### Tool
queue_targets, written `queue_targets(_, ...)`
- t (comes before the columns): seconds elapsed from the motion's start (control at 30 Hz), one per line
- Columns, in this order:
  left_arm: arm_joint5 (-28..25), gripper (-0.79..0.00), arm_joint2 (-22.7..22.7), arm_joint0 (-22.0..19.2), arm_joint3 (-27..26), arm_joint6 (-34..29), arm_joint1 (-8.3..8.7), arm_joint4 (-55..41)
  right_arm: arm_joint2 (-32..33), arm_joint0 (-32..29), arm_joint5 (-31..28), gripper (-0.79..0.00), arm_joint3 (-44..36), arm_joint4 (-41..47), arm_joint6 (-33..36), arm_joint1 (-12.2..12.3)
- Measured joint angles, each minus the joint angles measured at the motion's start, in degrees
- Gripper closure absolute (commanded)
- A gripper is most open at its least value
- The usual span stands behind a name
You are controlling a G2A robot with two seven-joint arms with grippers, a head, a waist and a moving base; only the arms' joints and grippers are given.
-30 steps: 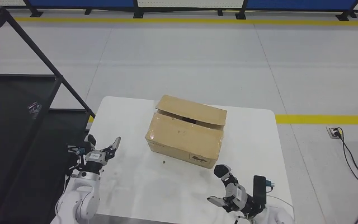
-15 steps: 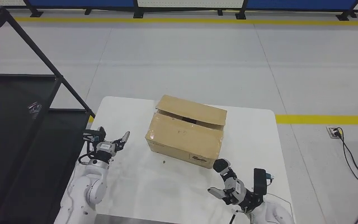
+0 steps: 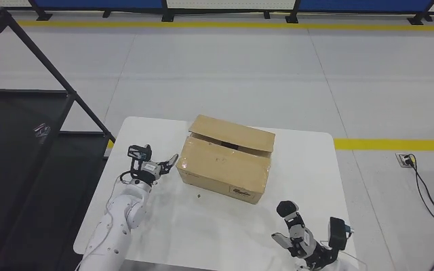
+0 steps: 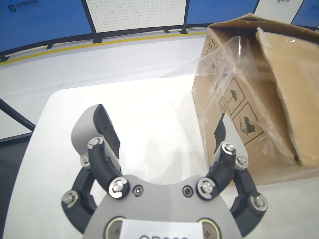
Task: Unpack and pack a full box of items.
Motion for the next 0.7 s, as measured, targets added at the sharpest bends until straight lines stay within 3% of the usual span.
queue_targets(0.3,-0.45,-0.785,1.63,0.08,0.45,1.79,-0.43,-0.01,-0.57,-0.21,0.57,-0.785,-0.39,-0.85,-0.46,-0.04)
queue_targets(0.7,-3.12,-0.785,1.03,4.5,-5.43,2.33,0.2,1.38,-1.32,0.34,0.63,-0.785,-1.29,-0.75,0.55,0.03)
